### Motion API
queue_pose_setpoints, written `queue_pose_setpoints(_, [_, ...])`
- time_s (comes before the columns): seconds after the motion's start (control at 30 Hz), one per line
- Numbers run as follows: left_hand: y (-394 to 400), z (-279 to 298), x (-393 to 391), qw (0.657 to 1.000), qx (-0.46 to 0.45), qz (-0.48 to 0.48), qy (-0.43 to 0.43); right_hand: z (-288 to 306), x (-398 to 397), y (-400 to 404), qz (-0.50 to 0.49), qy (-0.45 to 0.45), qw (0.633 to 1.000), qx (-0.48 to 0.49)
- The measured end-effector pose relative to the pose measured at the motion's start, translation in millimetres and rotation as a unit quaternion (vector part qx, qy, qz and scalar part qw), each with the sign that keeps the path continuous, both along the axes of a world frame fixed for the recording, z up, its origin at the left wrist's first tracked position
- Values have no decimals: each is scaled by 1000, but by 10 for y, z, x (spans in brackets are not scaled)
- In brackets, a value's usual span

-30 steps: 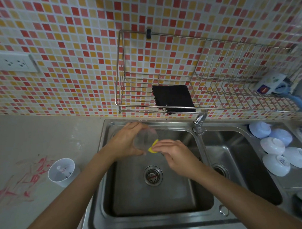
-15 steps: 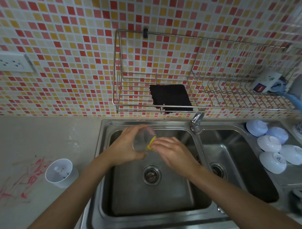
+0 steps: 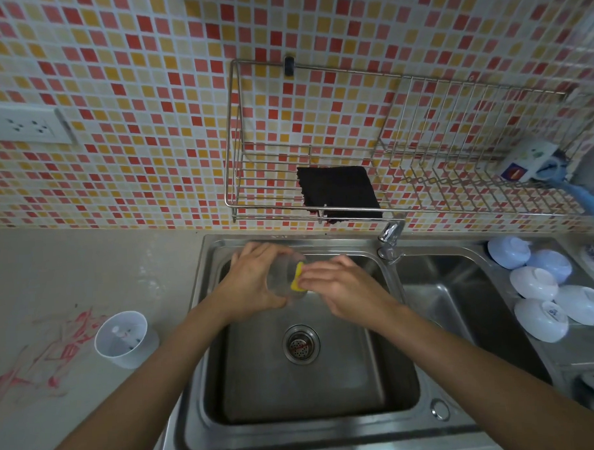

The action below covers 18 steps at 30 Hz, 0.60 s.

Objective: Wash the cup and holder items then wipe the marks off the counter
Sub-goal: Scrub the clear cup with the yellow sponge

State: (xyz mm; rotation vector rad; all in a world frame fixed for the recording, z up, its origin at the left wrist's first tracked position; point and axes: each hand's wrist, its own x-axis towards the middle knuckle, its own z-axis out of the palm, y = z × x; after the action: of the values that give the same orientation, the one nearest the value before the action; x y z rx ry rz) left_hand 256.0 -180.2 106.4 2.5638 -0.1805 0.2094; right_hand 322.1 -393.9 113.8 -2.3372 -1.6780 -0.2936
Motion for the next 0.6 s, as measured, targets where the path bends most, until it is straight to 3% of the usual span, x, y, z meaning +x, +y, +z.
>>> queue_pose_setpoints(0.07, [12, 34, 42, 1000, -12, -10, -1, 1, -17, -47, -22, 1, 999, 33])
queue_pose_setpoints(0.2, [1, 37, 70, 999, -4, -41, 0, -98, -183, 13, -47, 161, 982, 83])
queue_pose_setpoints(0.37, [-56, 103, 71, 998, -15, -58, -1, -9, -42, -66, -32, 1, 999, 27])
queue_pose_setpoints(0.43, [-30, 150, 89, 998, -14, -53, 10, -5, -53, -71, -45, 7, 999, 27])
queue_pose_setpoints(0.6, [0, 51, 69, 998, 13, -55, 27, -113, -196, -7, -85, 269, 954, 100])
